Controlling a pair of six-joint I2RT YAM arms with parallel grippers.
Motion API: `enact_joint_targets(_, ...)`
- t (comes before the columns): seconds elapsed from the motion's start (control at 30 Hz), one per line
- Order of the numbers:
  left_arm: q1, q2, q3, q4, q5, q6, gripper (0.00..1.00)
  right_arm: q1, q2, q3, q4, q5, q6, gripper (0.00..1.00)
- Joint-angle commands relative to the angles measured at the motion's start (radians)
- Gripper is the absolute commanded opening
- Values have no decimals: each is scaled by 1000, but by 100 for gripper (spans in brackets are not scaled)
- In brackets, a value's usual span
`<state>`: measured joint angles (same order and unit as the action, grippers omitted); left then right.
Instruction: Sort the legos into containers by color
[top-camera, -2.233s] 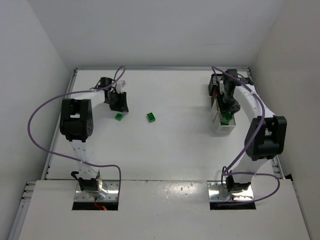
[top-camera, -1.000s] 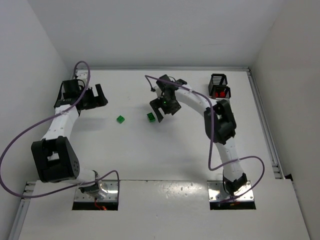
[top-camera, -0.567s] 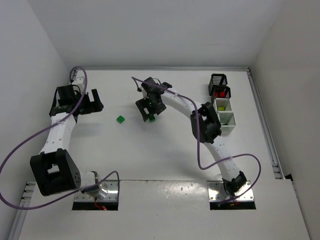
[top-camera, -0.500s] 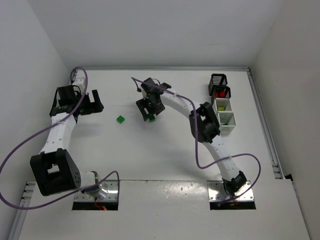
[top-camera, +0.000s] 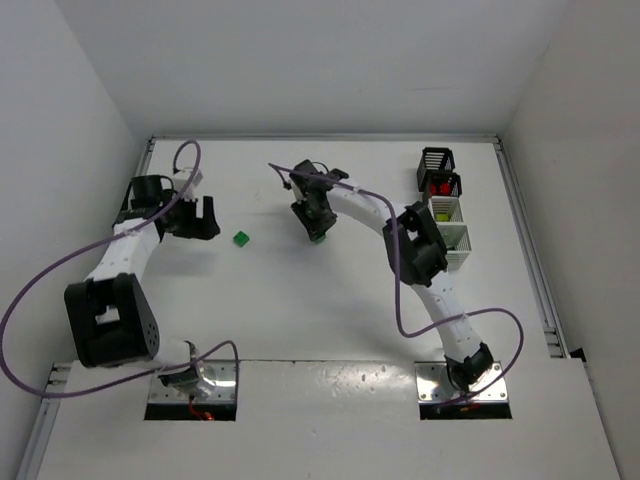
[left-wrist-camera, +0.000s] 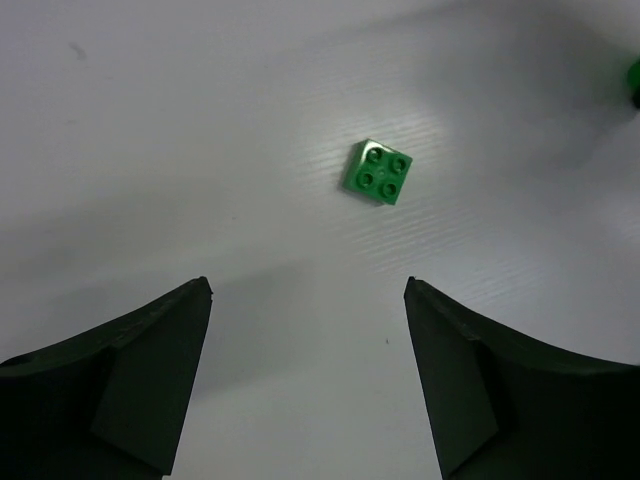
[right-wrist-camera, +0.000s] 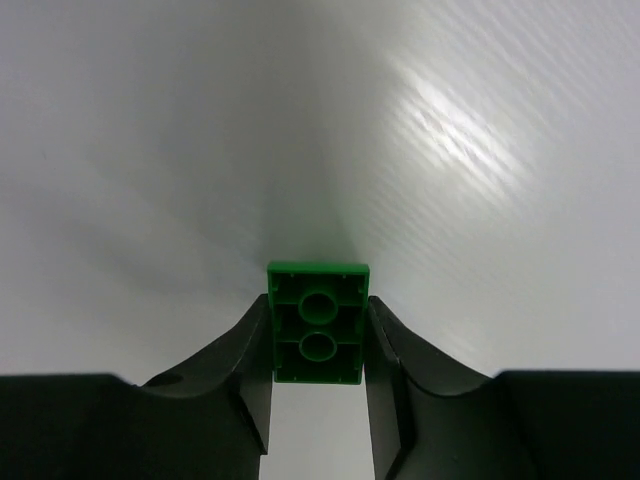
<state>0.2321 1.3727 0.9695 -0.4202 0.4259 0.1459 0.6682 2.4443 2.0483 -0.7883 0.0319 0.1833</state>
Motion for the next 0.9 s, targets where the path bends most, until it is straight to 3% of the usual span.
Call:
enact_joint_targets(0.0,-56,103,6,-14,83,115,83,-9,-206,-74,8,77,-74,0)
enact_joint_targets(0.27,-184,321,109,9,85,155,69,-56,-533,-247,-2,209,-145,0)
enact_joint_targets(0.57,-292,460,196,83,-68,112,68,-257,-751,-422,-87,227,-177,0)
enact_joint_targets(0.87,-332,508,233,103,-176,92,67,-422,-870,-628,-131,132,-212,0)
